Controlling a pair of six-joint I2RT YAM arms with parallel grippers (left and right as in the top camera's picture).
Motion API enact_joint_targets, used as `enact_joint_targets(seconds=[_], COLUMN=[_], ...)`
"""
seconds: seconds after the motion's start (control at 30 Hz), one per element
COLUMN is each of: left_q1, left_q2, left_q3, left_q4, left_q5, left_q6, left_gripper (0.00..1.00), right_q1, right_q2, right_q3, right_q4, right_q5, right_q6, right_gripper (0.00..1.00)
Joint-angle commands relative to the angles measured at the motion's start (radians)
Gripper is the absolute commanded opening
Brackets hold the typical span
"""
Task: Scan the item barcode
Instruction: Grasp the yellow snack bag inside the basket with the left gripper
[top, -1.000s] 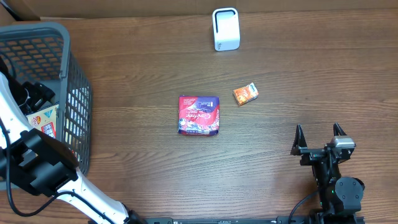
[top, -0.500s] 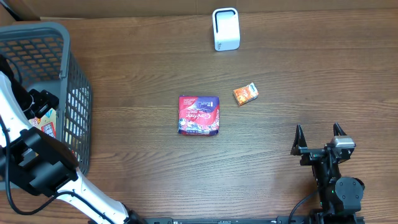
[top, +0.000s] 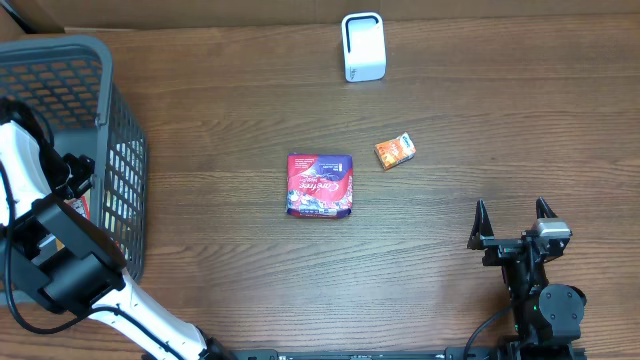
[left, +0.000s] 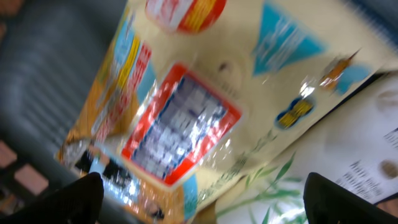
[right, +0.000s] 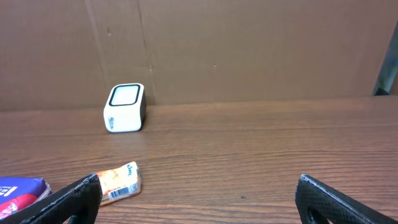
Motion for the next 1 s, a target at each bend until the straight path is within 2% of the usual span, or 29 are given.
enact_joint_targets(seconds=[0.0, 0.1, 0.17, 0.37, 0.5, 0.57, 0.7, 0.83, 0.97], left_q1=[0.0, 0.001, 0.001, 0.001, 0.001, 0.001, 0.003, 0.003, 0.003], left_q2=[0.007, 0.007, 0.007, 0.007, 0.007, 0.007, 0.007, 0.007, 0.006], left_q3=[-0.01, -0.02, -0.036, -0.134, -0.206, -0.221, -0.22, -0.22, -0.193], left_q4=[0.039, 0.074, 0.096, 0.193, 0.259, 0.271, 0.26, 0.24, 0.208], left_q5=[-0.013, -0.01, 0.012, 0.028, 0.029, 0.027, 0.023, 0.012, 0.011], left_q6=[0.042, 0.041, 0.042, 0.046, 0.054, 0.097, 0.124, 0.124, 0.122], left_gripper=[0.9, 0.72, 0.66, 0.71, 0.72, 0.7, 0.43, 0.04, 0.04], right_q1=[0.003, 0.003, 0.003, 0.003, 0.003, 0.003, 0.003, 0.003, 0.003], right_q2=[-0.01, -0.01, -0.01, -0.01, -0.01, -0.01, -0.01, -0.01, -0.01], right_q3=[-0.01, -0.01, -0.01, -0.01, -0.01, -0.01, -0.01, -0.01, -0.01], right_q4=[0.006, 0.006, 0.006, 0.006, 0.006, 0.006, 0.006, 0.006, 0.006], right_q5=[0.009, 0.009, 0.009, 0.009, 0.009, 0.009, 0.009, 0.009, 0.009], right_q6=[-0.004, -0.004, -0.004, -0.004, -0.004, -0.004, -0.004, -0.004, -0.004], right_gripper=[1.0, 1.0, 1.0, 1.0, 1.0, 1.0, 1.0, 1.0, 1.0])
